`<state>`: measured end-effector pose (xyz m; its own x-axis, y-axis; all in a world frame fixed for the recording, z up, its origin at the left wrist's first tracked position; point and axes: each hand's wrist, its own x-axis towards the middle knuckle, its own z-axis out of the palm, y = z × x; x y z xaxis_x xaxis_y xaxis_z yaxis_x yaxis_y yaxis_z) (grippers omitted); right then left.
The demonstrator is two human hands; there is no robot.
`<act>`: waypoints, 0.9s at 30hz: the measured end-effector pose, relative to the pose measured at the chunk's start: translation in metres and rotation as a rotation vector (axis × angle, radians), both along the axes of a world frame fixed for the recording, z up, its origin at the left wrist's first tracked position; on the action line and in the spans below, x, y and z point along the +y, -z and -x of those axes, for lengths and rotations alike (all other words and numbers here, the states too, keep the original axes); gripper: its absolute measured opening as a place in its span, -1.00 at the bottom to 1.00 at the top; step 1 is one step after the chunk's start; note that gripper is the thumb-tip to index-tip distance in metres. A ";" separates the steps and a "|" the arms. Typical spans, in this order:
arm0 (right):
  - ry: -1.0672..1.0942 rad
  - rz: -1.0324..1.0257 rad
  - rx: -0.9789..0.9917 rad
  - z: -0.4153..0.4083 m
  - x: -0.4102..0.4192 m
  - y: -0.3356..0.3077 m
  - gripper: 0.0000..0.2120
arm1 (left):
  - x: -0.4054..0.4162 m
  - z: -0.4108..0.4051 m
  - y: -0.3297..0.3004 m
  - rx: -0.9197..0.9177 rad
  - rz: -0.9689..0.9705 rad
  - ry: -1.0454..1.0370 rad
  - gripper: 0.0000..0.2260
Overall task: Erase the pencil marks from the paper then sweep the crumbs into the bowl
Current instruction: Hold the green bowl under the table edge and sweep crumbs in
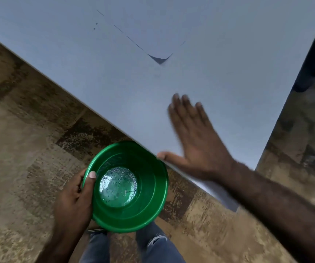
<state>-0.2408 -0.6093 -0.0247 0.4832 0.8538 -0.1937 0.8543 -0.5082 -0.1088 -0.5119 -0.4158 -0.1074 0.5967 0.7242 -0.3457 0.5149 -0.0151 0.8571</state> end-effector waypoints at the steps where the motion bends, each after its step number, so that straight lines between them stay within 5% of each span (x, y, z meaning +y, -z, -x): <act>1: -0.049 -0.006 0.013 0.013 0.000 -0.001 0.04 | 0.000 -0.001 -0.001 0.004 -0.005 -0.003 -0.77; 7: 0.002 -0.237 0.133 -0.012 -0.004 -0.011 -0.13 | -0.001 0.000 0.000 0.025 0.012 -0.023 -0.65; 12: 0.262 -0.133 0.102 -0.081 0.003 -0.006 -0.09 | -0.002 -0.001 -0.003 0.039 0.006 -0.036 -0.71; 24: -0.258 -0.054 0.110 0.064 0.010 -0.002 0.06 | 0.006 0.005 -0.004 0.104 0.012 -0.039 -0.76; 27: -0.194 -0.142 0.136 0.050 0.008 -0.009 -0.04 | 0.010 0.007 -0.002 0.105 -0.018 -0.037 -0.67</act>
<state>-0.2913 -0.6010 -0.0157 0.2861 0.9510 -0.1177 0.9066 -0.3084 -0.2879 -0.5187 -0.4061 -0.1057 0.5308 0.7515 -0.3918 0.6024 -0.0093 0.7981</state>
